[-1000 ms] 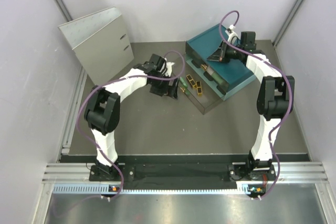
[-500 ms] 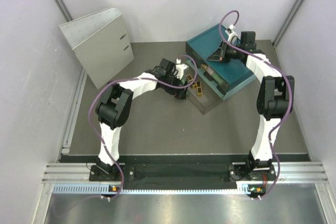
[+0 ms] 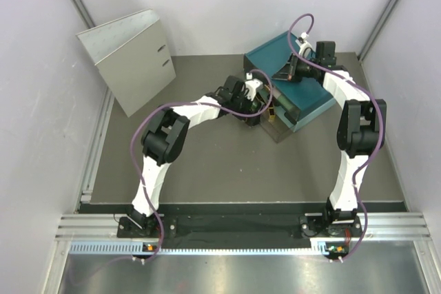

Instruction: Organize the makeup

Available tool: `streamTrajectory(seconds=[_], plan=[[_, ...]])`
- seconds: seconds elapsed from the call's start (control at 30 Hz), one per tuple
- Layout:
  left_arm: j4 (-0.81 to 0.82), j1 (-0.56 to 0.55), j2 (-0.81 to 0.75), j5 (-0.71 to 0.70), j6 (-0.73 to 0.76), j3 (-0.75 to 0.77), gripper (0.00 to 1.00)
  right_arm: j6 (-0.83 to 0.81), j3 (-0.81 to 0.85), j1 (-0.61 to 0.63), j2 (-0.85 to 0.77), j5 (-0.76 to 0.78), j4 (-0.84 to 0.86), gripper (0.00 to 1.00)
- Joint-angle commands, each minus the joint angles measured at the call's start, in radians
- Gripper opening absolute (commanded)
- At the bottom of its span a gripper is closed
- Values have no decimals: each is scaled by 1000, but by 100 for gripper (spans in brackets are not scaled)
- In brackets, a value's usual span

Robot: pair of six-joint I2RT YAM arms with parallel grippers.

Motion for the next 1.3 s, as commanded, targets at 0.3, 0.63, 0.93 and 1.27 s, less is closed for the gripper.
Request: streamTrajectory(seconds=[0.3,0.63,0.93,1.27], plan=[[353,-52,148,-17,-95,229,99,-114,-94,-21,160,278,-276,1],[485,-51,149,-5,-156,185,99,-114,-97,-24,158,274,-275,1],[429,-37,-88,-94,-49,-120,99,-111,-96,-24,158,275,-275,1],[295,3,-493,-307,-50,-357,99,-112,-96,-24,158,266,-276,2]])
